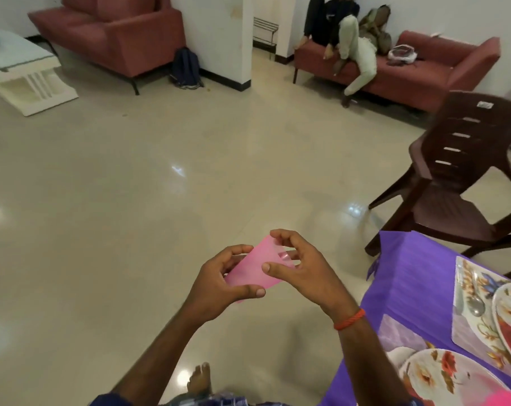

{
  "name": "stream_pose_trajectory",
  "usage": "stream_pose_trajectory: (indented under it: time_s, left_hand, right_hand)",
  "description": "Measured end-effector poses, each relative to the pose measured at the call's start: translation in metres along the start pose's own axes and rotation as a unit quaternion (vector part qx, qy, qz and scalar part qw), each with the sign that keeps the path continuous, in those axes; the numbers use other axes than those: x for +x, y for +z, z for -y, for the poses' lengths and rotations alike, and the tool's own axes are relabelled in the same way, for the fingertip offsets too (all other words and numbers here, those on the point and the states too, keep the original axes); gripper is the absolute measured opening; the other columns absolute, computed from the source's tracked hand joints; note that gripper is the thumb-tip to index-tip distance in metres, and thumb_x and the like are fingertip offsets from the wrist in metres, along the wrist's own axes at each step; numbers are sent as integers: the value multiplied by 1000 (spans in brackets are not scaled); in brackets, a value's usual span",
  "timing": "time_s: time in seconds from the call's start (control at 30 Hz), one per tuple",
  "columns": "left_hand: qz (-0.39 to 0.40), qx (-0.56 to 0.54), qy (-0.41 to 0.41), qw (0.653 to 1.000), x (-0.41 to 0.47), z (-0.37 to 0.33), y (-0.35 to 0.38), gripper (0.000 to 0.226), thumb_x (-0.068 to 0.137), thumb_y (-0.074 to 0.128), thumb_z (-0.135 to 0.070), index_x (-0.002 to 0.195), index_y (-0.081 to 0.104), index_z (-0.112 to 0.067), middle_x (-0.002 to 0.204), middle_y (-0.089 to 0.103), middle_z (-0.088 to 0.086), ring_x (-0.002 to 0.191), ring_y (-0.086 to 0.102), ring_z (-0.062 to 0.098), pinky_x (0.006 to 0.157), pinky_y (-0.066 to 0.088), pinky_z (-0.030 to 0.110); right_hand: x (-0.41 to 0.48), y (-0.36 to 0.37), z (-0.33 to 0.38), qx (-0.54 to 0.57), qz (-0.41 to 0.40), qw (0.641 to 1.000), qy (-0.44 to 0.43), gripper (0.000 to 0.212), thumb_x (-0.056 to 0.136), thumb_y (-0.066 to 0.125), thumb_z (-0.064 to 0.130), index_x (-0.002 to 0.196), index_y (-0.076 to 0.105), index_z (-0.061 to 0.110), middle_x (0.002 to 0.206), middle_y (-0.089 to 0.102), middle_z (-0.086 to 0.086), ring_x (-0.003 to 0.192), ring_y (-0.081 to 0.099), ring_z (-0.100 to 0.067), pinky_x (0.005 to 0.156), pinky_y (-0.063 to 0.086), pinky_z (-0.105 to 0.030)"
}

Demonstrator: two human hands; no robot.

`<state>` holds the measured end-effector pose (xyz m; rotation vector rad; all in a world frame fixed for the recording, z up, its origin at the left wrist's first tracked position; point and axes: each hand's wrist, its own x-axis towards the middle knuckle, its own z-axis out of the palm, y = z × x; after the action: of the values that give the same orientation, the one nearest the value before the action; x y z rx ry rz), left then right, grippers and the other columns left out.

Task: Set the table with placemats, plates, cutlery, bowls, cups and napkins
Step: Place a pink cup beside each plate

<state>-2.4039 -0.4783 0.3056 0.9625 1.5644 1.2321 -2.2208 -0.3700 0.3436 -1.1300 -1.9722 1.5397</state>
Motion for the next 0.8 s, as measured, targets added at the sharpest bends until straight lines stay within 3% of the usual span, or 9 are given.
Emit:
stream_pose_trajectory:
  time_s: [0.1,0.23,0.37,0.5,0.8]
  left_hand:
    - [42,8,7,999,29,-6,-24,78,52,100,-32,122,66,-40,115,75,0,106,71,24,78,64,49]
    - [85,-8,28,996,63,-14,-41,76,53,99,-31,122,67,-38,112,75,-1,104,71,23,73,64,41]
    - [133,-4,35,991,92,-15,-40,77,52,100,-33,121,68,-37,112,75,-2,104,71,20,80,64,43]
    - [173,4,28,984,130,-18,-30,80,49,100,-36,123,69,-33,116,74,-6,109,69,18,87,62,49]
    - [268,37,30,962,237,-37,24,82,48,101,-35,124,68,-31,115,74,-2,108,70,19,85,62,48]
  right_hand:
    - [18,2,16,-12,-8,1000,12,61,78,85,39,129,54,48,128,56,18,106,60,-3,87,58,-28]
    - [36,5,30,-22,-50,998,22,63,77,84,42,132,53,47,128,55,19,103,59,6,87,59,-28]
    - [44,1,28,-33,-102,993,39,65,76,85,42,133,53,43,127,56,16,105,60,-1,86,59,-31]
    - [52,-14,19,-21,-145,987,59,66,77,85,40,134,52,41,128,56,15,112,58,-8,87,60,-32]
    - [98,-77,-10,20,-242,967,77,65,73,89,37,129,57,43,124,61,15,105,58,3,85,58,-25]
